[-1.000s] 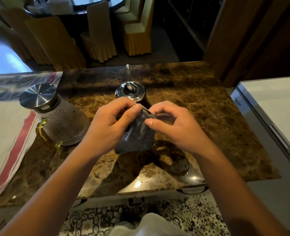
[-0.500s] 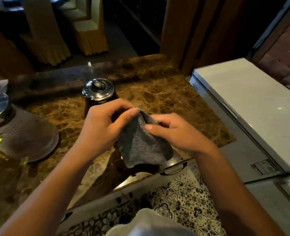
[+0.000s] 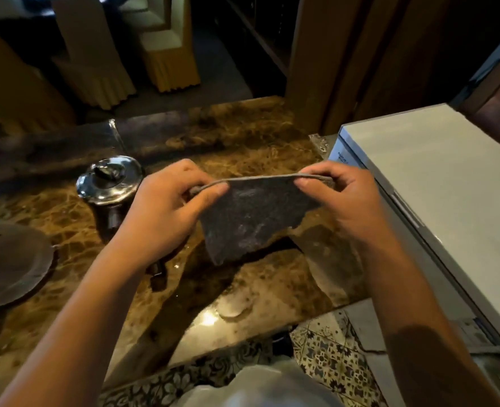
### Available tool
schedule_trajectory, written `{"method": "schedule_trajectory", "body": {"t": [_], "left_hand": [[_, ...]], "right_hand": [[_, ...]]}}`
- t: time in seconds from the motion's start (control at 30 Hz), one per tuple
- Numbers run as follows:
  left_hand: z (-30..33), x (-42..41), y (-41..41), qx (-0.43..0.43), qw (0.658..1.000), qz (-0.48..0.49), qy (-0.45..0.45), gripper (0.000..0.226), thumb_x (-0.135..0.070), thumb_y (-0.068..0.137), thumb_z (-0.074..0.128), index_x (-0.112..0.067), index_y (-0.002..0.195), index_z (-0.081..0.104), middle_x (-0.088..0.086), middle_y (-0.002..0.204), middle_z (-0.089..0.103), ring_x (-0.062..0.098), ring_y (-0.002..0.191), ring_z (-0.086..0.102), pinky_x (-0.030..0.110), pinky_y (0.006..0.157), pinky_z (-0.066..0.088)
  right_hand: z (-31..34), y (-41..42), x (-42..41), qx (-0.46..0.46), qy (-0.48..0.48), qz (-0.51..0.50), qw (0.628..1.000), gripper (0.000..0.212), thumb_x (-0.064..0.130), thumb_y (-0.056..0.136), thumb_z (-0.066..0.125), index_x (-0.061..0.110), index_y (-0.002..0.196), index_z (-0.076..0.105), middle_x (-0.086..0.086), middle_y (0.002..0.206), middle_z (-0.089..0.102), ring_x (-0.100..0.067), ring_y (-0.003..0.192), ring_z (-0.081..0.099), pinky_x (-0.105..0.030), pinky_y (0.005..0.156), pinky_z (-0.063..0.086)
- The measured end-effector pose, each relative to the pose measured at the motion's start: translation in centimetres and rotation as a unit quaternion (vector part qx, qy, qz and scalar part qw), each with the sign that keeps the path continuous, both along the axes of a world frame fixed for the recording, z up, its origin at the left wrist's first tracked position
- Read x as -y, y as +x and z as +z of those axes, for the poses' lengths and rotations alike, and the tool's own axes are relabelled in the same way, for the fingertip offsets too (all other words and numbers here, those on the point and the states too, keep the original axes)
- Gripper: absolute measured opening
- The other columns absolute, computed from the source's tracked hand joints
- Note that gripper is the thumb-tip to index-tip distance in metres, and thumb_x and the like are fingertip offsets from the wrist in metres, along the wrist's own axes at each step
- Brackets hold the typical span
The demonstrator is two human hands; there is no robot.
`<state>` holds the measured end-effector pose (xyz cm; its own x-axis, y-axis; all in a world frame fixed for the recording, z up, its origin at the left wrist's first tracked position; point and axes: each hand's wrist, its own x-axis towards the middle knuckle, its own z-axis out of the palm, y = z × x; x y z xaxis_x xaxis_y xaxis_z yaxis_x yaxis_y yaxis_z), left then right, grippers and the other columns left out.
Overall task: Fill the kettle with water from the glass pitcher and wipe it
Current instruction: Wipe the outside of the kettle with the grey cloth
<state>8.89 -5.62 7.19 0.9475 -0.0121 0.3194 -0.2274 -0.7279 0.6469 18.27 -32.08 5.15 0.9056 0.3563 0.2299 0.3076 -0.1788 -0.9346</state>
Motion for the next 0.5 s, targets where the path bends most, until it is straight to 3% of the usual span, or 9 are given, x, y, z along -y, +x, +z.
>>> {"method": "schedule_trajectory", "body": {"t": [0.13, 0.27, 0.33, 0.43, 0.5], "left_hand": [[-1.2, 4.6, 3.4, -0.019, 0.995, 0.008, -0.1, 0.019, -0.038, 0.103, 0.06, -0.036, 0.089, 0.071, -0.014, 0.083, 0.07, 0.0, 0.08, 0.065, 0.015, 0.071, 0.048], [-2.2, 7.9, 4.1, -0.059, 0.982, 0.015, -0.178, 0.026, -0.031, 0.101, 0.062, -0.036, 0.079, 0.075, -0.023, 0.073, 0.069, -0.008, 0.067, 0.062, 0.006, 0.064, 0.043], [-2.2, 9.1, 4.3, -0.06, 0.976, 0.036, -0.206, 0.03, -0.025, 0.099, 0.061, -0.042, 0.078, 0.076, -0.023, 0.072, 0.071, -0.009, 0.066, 0.064, 0.006, 0.064, 0.045], [-3.7, 9.9, 6.3, -0.086, 0.97, 0.08, -0.211, 0.022, -0.025, 0.096, 0.06, -0.024, 0.081, 0.076, -0.012, 0.074, 0.073, -0.001, 0.066, 0.064, 0.015, 0.066, 0.048], [-5.6, 9.6, 7.9, -0.12, 0.969, 0.114, -0.184, 0.017, -0.03, 0.097, 0.062, -0.026, 0.09, 0.077, -0.016, 0.083, 0.075, -0.002, 0.074, 0.066, 0.015, 0.07, 0.049]], "right_hand": [[0.7, 5.2, 4.4, 0.002, -0.061, 0.056, 0.997, 0.006, 0.024, 0.09, 0.075, 0.026, 0.094, 0.077, 0.015, 0.088, 0.076, -0.001, 0.086, 0.07, -0.017, 0.071, 0.055], [1.2, 7.8, 8.4, -0.023, -0.065, 0.129, 0.989, 0.016, 0.03, 0.082, 0.071, 0.022, 0.093, 0.079, 0.011, 0.088, 0.076, -0.002, 0.082, 0.07, -0.013, 0.07, 0.052], [0.9, 8.4, 9.0, -0.042, -0.056, 0.158, 0.985, 0.013, 0.027, 0.082, 0.07, 0.023, 0.093, 0.078, 0.013, 0.088, 0.077, -0.001, 0.08, 0.07, -0.012, 0.07, 0.051], [-0.9, 11.1, 9.1, -0.063, -0.061, 0.16, 0.983, 0.008, 0.021, 0.086, 0.074, 0.022, 0.093, 0.078, 0.015, 0.086, 0.077, 0.0, 0.079, 0.07, -0.013, 0.071, 0.051], [-2.8, 13.0, 8.3, -0.061, -0.102, 0.137, 0.983, 0.007, 0.019, 0.089, 0.078, 0.024, 0.094, 0.08, 0.016, 0.087, 0.076, -0.002, 0.084, 0.07, -0.015, 0.074, 0.052]]}}
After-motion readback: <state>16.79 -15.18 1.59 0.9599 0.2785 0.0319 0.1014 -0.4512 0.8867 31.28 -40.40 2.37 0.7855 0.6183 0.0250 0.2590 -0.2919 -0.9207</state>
